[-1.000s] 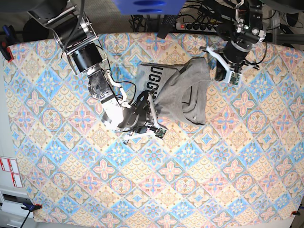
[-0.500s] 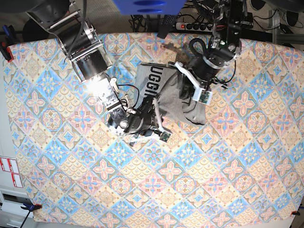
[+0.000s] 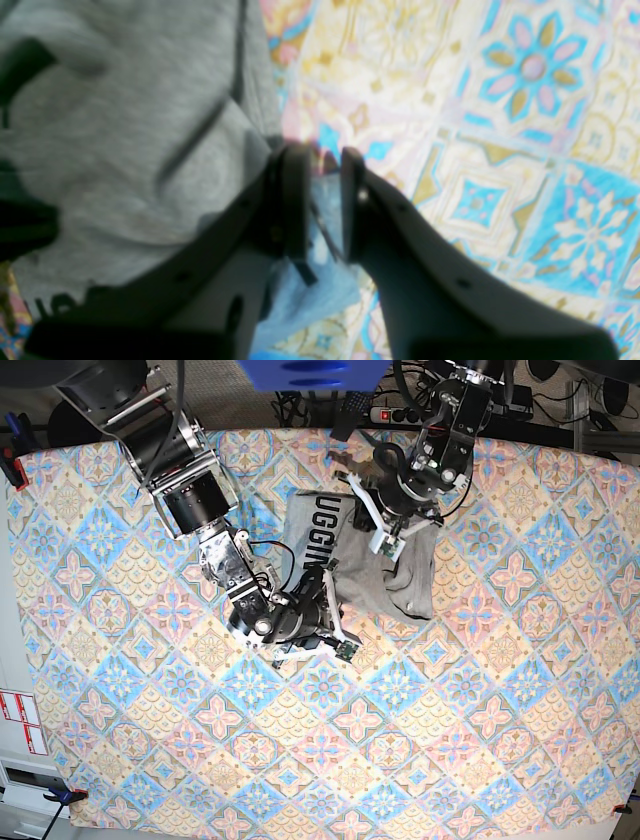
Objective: Fold the T-shirt properly
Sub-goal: 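Hold the bundle with both grippers and tuck the loose edges under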
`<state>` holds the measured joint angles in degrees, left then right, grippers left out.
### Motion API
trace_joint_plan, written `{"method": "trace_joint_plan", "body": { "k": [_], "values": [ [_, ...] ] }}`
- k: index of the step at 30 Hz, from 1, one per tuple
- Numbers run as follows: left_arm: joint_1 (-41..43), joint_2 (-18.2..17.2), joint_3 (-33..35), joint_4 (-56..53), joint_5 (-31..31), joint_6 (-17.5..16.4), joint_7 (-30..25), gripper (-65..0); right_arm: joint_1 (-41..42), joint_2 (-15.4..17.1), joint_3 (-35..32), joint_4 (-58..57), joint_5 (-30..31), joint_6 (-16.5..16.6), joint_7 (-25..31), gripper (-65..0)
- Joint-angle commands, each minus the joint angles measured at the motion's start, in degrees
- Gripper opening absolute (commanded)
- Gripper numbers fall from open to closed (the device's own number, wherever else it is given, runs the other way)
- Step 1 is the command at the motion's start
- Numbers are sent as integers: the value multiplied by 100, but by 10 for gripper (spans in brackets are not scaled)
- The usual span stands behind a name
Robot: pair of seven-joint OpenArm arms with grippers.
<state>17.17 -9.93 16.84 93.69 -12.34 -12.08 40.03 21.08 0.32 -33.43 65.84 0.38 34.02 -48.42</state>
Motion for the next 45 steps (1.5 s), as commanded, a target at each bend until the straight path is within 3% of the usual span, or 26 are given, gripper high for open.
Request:
{"method": "trace_joint_plan", "body": {
  "k": [1,14,20,24,27,34,40,45],
  "values": [
    [90,-110,70,77,-37,-10,-69,-650,147,-36,7,93,45,-13,100,-549],
    [661,-910,105,561,-98,-10,-113,-650,147,-1,7,-347,45,-4,91,-552],
    [960,-787,-519,1378,-107,-10,-113,-650,-91,43,68,13,28,-4,144,-552],
    [925,-532,-871,1484,-98,-10,-113,-650,-178,324,191,998,54,-4,91,-552],
    [775,-409,-1047,1290,-45,-10,-113,-650,-477,324,174,1438,54,-4,91,-551],
    [406,-374,-1117,455,-54,-1,-113,-650,-565,289,-661,1235,54,-4,91,-556],
    [415,-374,-1627,191,-54,8,-113,-650,-556,280,-1039,1060,54,-4,117,-610],
    [459,-374,-1776,51,-54,8,-113,-650,-539,-71,-1031,471,45,-4,135,-610]
  ]
}}
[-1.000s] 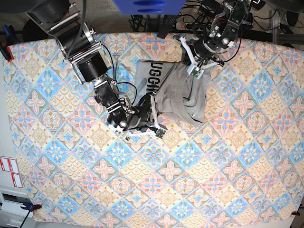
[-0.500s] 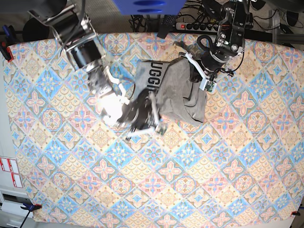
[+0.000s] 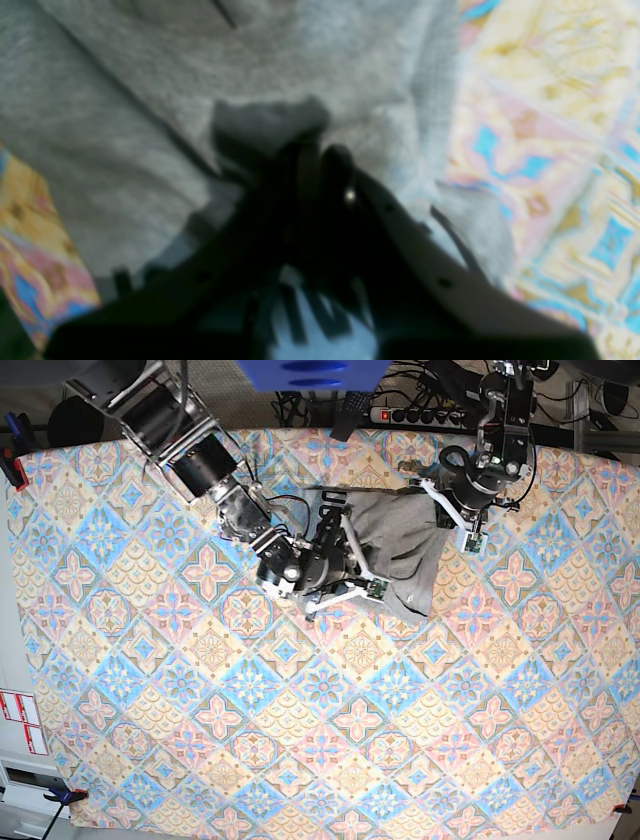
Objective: Fold the T-shirt properly
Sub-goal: 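Hold the bundle with both grippers and tuck the loose edges under, then press and square the folded bundle with both grippers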
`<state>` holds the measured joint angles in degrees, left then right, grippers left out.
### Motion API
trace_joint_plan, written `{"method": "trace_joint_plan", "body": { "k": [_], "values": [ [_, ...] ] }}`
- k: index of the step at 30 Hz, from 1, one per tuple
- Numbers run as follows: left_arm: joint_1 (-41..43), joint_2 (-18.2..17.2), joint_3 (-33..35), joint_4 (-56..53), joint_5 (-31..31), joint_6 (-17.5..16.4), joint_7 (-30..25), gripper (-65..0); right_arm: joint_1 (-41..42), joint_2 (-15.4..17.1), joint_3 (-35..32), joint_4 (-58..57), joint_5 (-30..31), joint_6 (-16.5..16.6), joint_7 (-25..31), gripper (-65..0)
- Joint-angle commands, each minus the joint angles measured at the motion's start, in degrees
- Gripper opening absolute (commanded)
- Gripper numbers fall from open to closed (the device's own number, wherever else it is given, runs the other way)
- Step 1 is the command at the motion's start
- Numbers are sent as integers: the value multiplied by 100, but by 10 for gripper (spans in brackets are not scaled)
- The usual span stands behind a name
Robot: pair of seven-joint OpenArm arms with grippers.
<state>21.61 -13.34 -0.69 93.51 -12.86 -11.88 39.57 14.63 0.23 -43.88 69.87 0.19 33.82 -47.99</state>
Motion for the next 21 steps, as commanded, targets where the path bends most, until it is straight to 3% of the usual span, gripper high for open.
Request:
{"method": "trace_joint_plan", "body": {
  "k": [1,5,14,21],
  "values": [
    [59,-33,-23,77,-10,-12,-67,-650,150,-124,23,-46,47,15,91,-610],
    [138,-33,12,86,-10,-12,-67,-650,431,-300,49,-565,39,15,214,-611],
    [428,-33,-23,868,-54,-12,-67,-650,800,-300,93,-1136,47,-11,627,-612],
    [736,161,29,1879,-54,-38,-58,-650,871,-309,1060,-1189,39,-11,821,-612]
  ]
}}
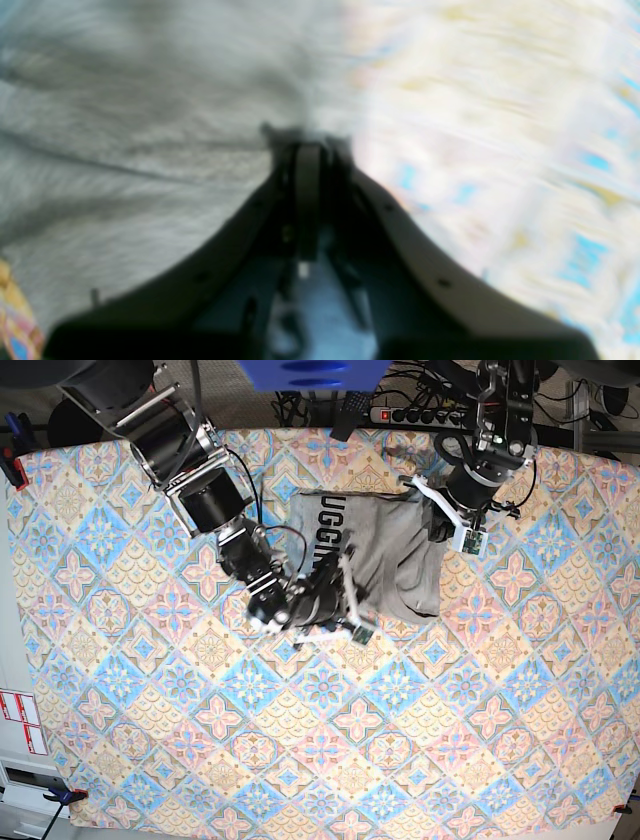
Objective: Fold the T-shirt properly
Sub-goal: 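Press and square the folded bundle with both grippers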
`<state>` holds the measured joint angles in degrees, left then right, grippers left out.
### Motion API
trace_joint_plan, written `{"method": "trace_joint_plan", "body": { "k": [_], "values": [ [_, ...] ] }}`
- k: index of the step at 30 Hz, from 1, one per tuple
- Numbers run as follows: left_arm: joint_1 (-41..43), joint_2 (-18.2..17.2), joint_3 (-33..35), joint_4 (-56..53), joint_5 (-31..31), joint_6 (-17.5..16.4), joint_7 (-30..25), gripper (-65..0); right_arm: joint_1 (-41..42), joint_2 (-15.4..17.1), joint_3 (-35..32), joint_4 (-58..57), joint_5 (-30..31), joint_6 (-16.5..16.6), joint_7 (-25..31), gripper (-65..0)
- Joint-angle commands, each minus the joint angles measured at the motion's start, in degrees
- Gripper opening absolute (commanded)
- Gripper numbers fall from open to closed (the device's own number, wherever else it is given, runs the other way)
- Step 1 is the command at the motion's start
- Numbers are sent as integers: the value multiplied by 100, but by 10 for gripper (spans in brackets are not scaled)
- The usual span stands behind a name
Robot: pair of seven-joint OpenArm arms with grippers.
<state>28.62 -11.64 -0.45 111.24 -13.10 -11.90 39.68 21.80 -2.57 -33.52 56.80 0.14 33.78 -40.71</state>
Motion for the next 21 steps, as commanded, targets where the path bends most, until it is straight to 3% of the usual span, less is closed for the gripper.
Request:
{"method": "trace_joint_plan", "body": {
  "k": [1,9,14,21],
  "values": [
    [70,25,5,142,-30,-54,-69,-650,154,-29,156,136,43,-7,84,-612],
    [166,61,832,124,31,-63,-34,-650,154,15,631,470,43,-7,75,-612],
    [175,-186,1227,-131,40,-45,-34,-650,154,24,648,259,43,-7,93,-612],
    [78,-344,1227,-667,40,-27,-52,-650,163,165,640,-119,25,-7,102,-612]
  ]
}}
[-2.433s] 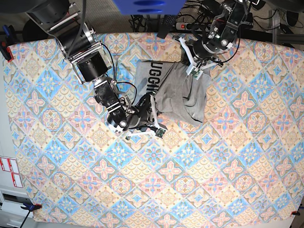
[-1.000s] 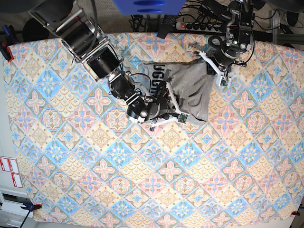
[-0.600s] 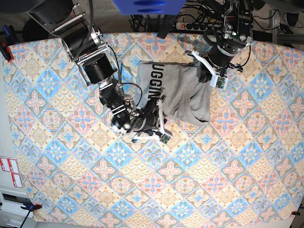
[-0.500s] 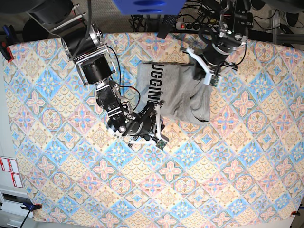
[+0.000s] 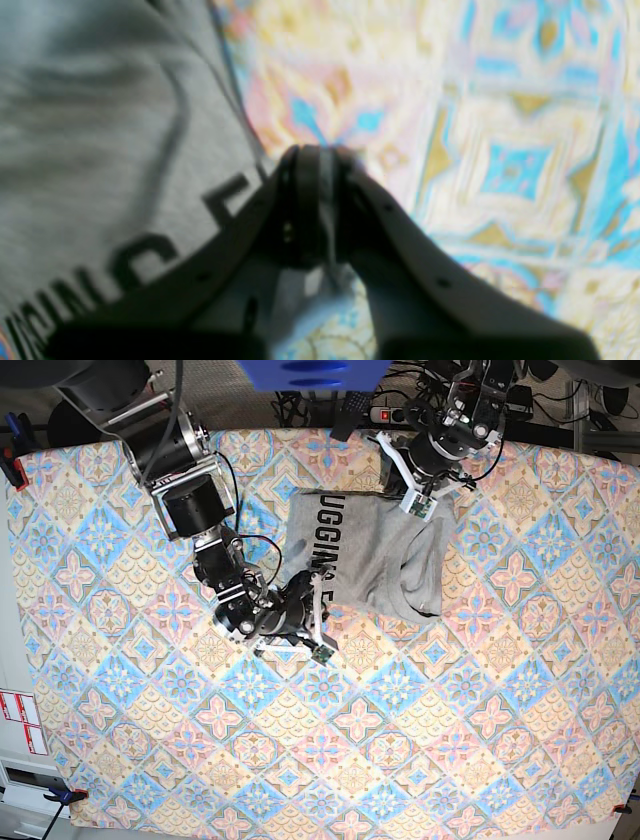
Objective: Fold the T-shirt properly
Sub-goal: 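Press and square the folded bundle with both grippers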
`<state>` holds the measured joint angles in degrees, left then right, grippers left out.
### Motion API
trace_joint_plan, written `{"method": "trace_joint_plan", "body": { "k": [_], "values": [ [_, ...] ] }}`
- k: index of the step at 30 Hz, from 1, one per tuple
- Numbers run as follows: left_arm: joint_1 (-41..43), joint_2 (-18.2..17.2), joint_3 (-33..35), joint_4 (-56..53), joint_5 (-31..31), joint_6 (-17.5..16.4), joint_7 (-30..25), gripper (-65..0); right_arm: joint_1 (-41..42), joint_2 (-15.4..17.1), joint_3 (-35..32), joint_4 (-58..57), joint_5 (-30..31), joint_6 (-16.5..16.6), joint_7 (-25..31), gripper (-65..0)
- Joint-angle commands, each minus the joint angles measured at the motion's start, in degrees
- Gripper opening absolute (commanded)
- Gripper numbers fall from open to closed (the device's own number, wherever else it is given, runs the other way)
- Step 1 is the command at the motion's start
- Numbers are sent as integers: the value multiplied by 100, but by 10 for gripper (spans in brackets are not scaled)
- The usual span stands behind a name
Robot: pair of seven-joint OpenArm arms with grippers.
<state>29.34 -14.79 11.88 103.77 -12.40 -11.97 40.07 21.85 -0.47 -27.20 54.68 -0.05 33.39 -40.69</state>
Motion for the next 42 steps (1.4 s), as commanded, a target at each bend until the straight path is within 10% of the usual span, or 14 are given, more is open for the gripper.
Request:
{"method": "trace_joint_plan", "body": {
  "k": [1,26,42],
  "values": [
    [-20,-91,-6,1,-30,-21,-91,-650,158,16,-18,84,45,33,99,-612],
    [-1822,-293,47,-1317,-21,-21,-82,-650,-1749,1168,26,2185,54,33,-410,-612],
    [-3176,481,715,-2267,-21,-12,-73,-650,-2989,1713,78,4330,63,33,-410,-612]
  ]
}}
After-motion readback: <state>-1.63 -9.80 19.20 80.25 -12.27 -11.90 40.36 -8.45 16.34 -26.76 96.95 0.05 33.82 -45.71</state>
